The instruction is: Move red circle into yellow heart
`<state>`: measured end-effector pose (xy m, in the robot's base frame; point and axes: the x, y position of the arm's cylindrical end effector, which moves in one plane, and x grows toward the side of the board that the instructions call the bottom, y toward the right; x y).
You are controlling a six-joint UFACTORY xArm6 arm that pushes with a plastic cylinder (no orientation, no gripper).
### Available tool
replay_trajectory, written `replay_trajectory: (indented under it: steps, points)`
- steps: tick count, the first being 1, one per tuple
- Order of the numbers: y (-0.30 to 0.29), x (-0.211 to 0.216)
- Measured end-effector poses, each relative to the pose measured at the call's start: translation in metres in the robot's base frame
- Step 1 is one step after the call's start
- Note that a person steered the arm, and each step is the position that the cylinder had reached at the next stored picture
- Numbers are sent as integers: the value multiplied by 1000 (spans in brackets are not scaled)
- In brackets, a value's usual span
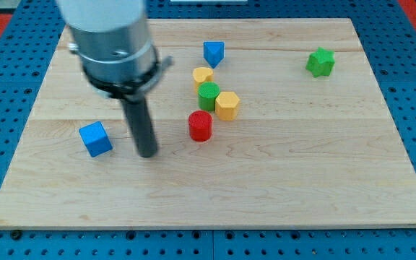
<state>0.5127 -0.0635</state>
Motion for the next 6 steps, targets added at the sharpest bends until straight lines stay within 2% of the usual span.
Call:
replay_trajectory:
  steps: [1,2,3,5,6]
  points:
    - [67,0]
    - [61,-14]
    - [20,-40]
    - [30,-91]
    - [30,-95]
